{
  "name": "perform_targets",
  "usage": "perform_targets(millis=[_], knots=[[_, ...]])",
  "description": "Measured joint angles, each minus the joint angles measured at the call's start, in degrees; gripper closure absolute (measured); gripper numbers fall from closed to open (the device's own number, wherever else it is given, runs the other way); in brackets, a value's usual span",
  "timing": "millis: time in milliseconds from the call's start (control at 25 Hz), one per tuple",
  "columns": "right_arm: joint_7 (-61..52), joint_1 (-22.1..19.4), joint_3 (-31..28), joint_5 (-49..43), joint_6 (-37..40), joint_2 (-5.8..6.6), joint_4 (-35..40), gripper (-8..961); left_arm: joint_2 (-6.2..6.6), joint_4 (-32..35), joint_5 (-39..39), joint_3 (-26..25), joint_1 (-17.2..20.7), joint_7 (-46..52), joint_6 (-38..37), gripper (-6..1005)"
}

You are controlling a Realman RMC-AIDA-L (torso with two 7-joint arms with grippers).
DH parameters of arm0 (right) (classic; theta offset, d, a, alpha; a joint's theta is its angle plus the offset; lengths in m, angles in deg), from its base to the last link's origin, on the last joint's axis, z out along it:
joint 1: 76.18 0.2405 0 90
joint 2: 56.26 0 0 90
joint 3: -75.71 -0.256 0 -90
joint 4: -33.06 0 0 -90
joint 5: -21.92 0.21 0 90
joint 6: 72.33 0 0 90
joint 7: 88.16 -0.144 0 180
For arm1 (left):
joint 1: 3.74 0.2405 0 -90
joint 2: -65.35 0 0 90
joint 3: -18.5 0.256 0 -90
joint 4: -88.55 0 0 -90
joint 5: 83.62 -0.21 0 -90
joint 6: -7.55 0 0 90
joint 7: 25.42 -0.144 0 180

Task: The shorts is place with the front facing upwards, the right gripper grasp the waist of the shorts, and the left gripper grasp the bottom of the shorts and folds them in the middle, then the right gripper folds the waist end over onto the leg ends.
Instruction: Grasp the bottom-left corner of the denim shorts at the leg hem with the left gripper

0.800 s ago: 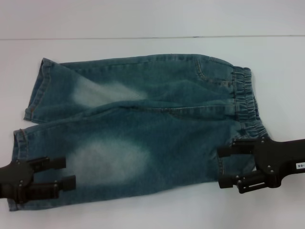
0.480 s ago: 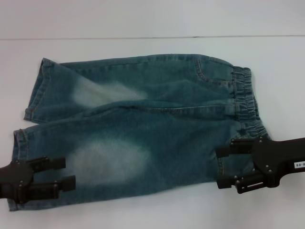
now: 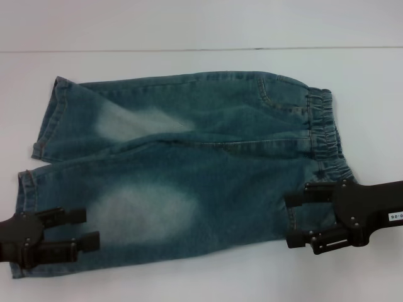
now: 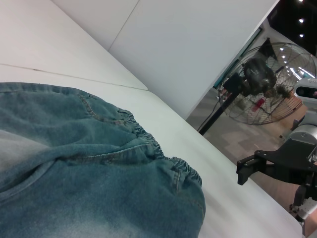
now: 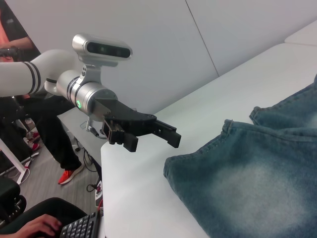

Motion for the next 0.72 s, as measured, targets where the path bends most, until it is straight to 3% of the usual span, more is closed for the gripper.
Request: perform_targets(millis=[200,520,720], knots=[[-0.1,0.0,0.1,0.0,0.0,0.0,0.0,16,0.14,-0.1,0.0,0.0,-0.1,0.9,-0.8,62],[-0.4,0.1,0.1,0.0,0.0,0.24,0.0,16,3.34,4.1,-0.3,-1.1,-0.5,14.2,-4.4,62],[-0.6,-0.4,-0.3,0.1,0.5,0.15,0.2,17,3.8,7.0,-3.2,-1.1,-1.4,22.7,-4.2,63]])
